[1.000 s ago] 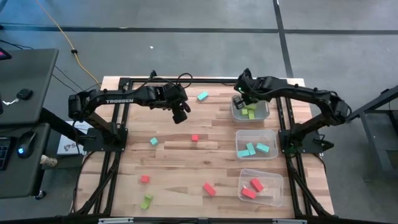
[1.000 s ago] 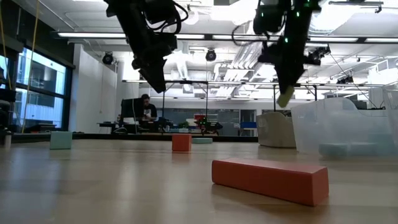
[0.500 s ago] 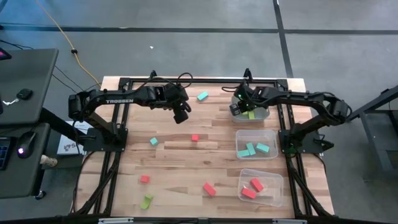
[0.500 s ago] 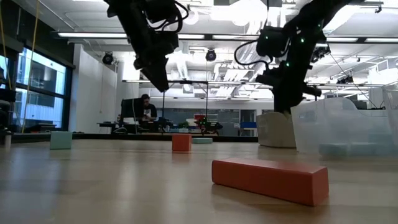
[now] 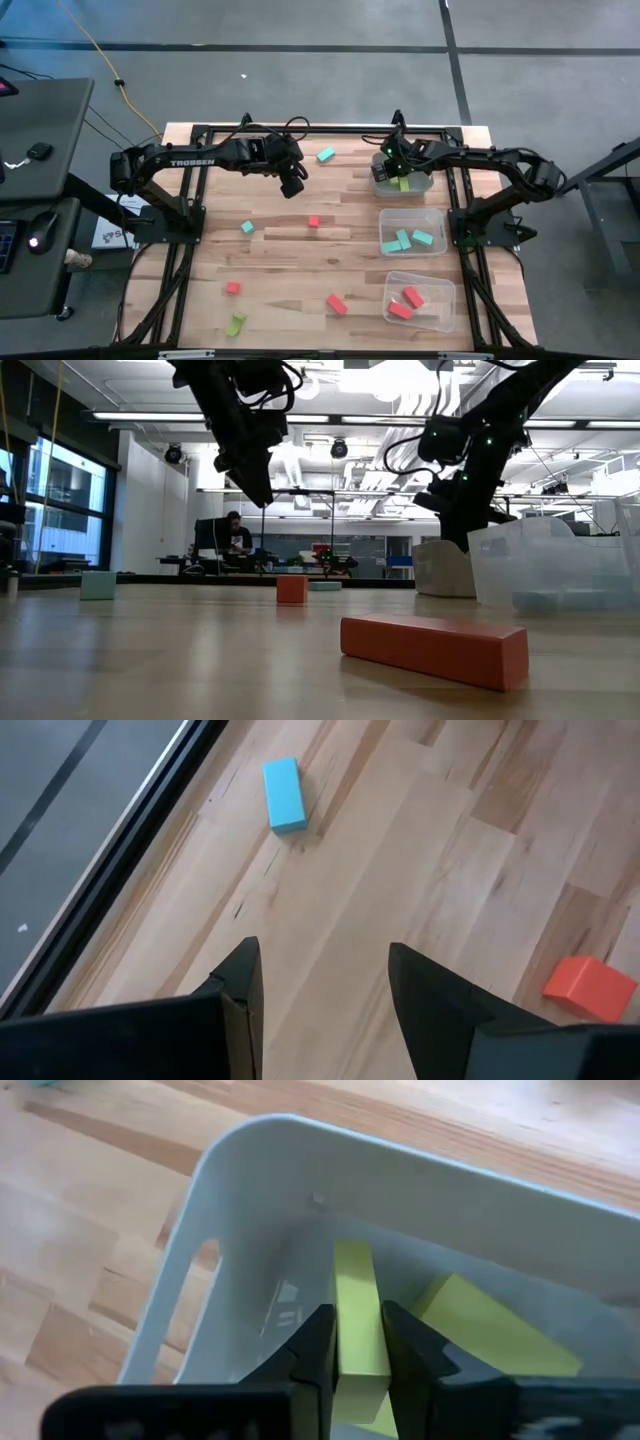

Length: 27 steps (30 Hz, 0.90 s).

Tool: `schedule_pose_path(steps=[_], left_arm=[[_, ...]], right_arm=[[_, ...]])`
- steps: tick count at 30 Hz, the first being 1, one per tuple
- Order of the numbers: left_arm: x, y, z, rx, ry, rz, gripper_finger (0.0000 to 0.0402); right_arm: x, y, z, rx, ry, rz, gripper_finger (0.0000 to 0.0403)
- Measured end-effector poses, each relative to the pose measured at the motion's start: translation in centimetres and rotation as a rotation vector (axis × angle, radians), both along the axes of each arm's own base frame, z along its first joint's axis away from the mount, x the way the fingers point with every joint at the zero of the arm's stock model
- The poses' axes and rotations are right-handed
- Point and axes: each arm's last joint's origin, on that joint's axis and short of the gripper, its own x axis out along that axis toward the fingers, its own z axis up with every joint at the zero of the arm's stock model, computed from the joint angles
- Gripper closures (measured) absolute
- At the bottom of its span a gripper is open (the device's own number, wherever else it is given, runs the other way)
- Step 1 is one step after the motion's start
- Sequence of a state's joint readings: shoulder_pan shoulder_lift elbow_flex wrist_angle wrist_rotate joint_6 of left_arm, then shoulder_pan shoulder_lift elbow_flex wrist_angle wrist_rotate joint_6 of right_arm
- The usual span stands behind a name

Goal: Sort & place blocks by color
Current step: Put the light green block into the gray bin, then put the orange block into the bottom transparent bin

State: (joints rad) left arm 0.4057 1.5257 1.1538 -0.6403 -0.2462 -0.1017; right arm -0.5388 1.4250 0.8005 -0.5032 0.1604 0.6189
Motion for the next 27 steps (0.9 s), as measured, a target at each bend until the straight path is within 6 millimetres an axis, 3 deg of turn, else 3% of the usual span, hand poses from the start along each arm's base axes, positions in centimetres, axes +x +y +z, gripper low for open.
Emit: schedule_pose_path(steps=[10, 20, 27], left_arm=[[0.0, 0.0, 0.0, 0.000, 0.001, 0.000, 0.0265], [0.0, 0.0, 0.0, 0.000, 0.001, 0.000, 0.0265], [0.0, 0.0, 0.0, 0.014, 0.020, -0.035, 0.0254]], right_arm=[[-0.4, -0.6, 0.0, 0.047, -0.022, 0.006, 0.0345], [-0.4, -0.6, 0.0, 0.072, -0.038, -0.022, 0.0261], [0.1, -0.7, 1.0, 0.117, -0.087, -0.034, 0.0240]])
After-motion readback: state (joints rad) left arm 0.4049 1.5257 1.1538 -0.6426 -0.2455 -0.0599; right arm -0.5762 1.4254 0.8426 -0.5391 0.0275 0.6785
